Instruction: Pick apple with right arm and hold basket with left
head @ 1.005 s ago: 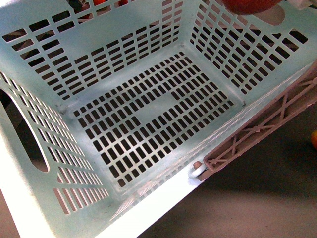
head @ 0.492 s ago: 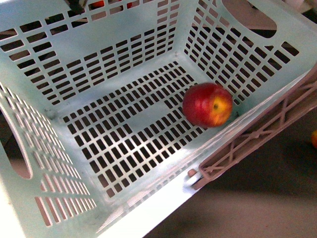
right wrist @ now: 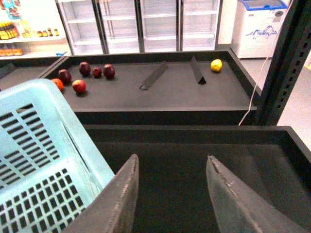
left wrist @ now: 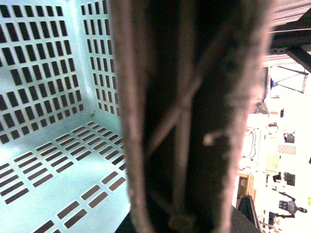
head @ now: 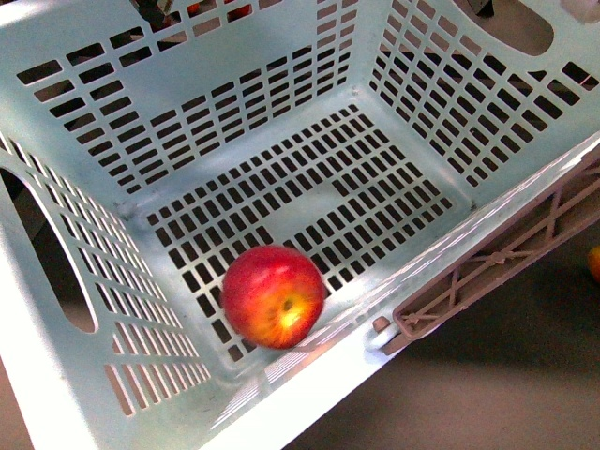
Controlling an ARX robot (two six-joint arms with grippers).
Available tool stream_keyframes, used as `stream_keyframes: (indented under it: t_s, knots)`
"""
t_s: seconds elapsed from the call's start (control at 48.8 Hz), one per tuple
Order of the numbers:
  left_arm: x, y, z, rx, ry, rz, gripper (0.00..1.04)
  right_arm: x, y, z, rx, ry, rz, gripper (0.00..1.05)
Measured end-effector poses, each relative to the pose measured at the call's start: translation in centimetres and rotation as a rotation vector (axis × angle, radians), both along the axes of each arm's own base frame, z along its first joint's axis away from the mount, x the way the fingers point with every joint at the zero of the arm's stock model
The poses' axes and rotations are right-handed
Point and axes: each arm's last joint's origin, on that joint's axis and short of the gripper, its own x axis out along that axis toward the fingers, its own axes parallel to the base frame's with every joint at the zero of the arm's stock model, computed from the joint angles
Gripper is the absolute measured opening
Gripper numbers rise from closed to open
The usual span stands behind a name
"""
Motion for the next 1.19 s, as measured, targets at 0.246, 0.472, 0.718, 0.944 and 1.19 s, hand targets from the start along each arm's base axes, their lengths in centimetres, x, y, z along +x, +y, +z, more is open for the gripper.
stream_keyframes:
  t_s: [0.246, 0.472, 0.718, 0.944, 1.19]
  knots:
    - [0.0, 0.0, 0.0, -0.003, 0.002, -0.008, 0.06, -2.3, 0.0, -1.8, -0.014, -0.006, -0.002, 0.02]
    - [0.0, 0.0, 0.0, -0.003, 0.001, -0.007, 0.06, -4.0, 0.0, -3.1, -0.014, -0.003, -0.002, 0.02]
    - [0.0, 0.0, 0.0, -0.003, 0.002, -0.009, 0.06, -5.4, 0.0, -3.9, -0.015, -0.004, -0.002, 0.02]
    - [0.0, 0.0, 0.0, -0.003, 0.002, -0.007, 0.06, -6.1, 0.0, -4.0, -0.015, -0.034, -0.004, 0.02]
    - [0.0, 0.0, 0.0, -0.002, 0.002, -0.008, 0.06, -6.8, 0.0, -4.0, -0.015, -0.033, -0.004, 0.02]
